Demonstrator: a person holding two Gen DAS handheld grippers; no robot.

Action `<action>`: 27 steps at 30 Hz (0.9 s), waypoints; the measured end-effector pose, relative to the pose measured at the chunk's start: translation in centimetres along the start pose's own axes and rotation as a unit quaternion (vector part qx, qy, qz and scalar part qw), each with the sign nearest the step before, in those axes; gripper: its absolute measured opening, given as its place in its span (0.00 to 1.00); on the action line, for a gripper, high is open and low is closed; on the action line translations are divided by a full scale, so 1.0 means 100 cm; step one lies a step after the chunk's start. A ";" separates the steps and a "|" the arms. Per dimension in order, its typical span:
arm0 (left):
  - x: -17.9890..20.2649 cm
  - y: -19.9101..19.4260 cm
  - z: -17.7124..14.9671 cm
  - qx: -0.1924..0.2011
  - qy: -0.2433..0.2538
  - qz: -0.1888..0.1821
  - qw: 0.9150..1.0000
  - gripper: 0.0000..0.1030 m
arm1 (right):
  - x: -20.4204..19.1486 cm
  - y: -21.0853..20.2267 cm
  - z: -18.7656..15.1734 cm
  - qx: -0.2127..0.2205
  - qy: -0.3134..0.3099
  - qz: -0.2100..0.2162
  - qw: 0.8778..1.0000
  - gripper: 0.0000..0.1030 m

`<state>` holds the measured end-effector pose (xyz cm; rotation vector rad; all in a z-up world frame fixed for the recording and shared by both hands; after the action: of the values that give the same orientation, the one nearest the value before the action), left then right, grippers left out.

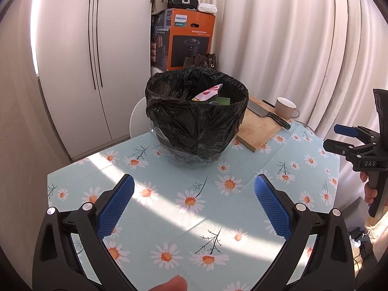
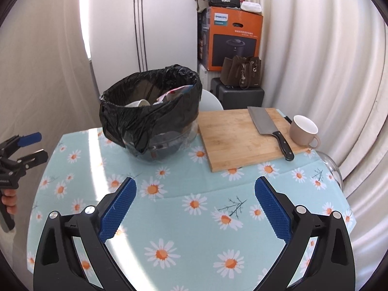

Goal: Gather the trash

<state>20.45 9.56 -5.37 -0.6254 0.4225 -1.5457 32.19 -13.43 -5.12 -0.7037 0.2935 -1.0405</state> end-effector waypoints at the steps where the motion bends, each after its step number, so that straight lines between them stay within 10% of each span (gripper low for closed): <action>1: 0.003 -0.001 -0.006 -0.002 0.006 -0.002 1.000 0.94 | -0.001 -0.004 -0.008 0.001 -0.004 -0.008 1.000 0.92; 13: 0.032 0.009 -0.061 -0.044 0.026 -0.016 0.999 0.94 | -0.011 -0.032 -0.068 -0.014 0.039 -0.020 0.999 0.92; 27: 0.027 0.005 -0.048 -0.032 0.039 -0.042 0.998 0.94 | -0.014 -0.046 -0.073 -0.019 0.076 -0.051 0.996 0.92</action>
<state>17.91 6.31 -9.06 -0.6417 0.5125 -1.6457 24.40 -16.50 -7.66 -0.6802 0.4145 -1.1910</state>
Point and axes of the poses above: each gripper's, at about its wrist camera, not at the fingertips, and y roughly the way its jaws point, x to its right, z to its top, the point moved 5 cm from there along y, roughly the way its jaws point, and after that the axes turned 6 degrees about -z, right-handed, at the moved point
